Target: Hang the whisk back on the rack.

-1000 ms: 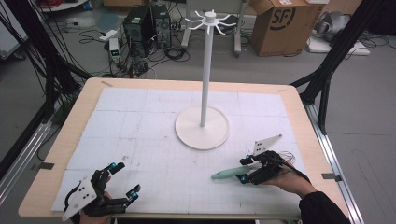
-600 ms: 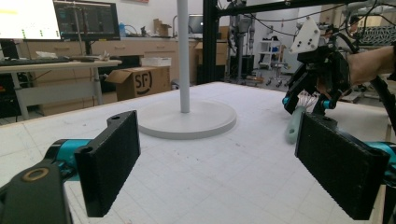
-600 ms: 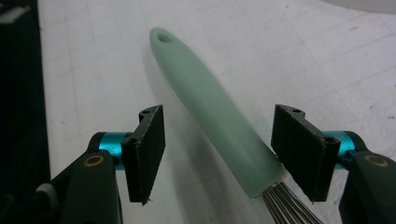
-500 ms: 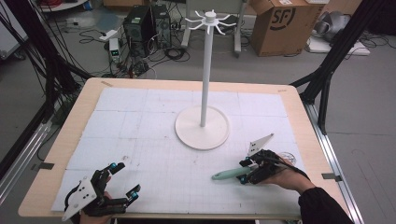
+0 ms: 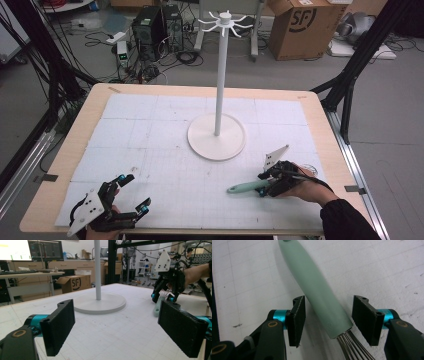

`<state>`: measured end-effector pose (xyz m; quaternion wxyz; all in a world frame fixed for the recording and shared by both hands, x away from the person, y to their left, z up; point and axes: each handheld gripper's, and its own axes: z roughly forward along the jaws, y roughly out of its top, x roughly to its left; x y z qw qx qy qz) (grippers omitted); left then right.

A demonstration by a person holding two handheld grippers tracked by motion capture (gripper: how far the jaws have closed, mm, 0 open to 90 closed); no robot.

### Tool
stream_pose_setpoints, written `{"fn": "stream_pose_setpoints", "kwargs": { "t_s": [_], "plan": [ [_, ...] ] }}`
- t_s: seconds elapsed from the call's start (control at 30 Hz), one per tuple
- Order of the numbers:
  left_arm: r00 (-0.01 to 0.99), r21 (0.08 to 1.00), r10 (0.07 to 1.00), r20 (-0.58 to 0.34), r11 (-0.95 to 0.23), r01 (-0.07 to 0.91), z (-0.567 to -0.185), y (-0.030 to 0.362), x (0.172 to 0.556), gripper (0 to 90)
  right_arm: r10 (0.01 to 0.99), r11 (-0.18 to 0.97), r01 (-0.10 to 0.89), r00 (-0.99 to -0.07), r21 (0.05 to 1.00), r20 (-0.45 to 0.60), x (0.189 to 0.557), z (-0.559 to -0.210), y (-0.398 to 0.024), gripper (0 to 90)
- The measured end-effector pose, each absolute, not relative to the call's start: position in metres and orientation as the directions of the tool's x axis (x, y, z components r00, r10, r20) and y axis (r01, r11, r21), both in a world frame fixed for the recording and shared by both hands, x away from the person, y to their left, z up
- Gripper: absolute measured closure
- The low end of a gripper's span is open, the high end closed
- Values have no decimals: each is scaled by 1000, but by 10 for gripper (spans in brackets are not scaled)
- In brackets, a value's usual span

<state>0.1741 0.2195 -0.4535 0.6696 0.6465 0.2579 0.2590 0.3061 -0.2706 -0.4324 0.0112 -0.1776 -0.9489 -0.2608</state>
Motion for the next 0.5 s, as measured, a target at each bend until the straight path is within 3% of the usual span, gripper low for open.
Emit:
{"fn": "stream_pose_setpoints", "kwargs": {
  "t_s": [0.5],
  "plan": [
    [734,1000,679,-12,27,-9,-454,219,174,148,291,860,297,-953,414,79,313,-427,-263,554]
  ]
}}
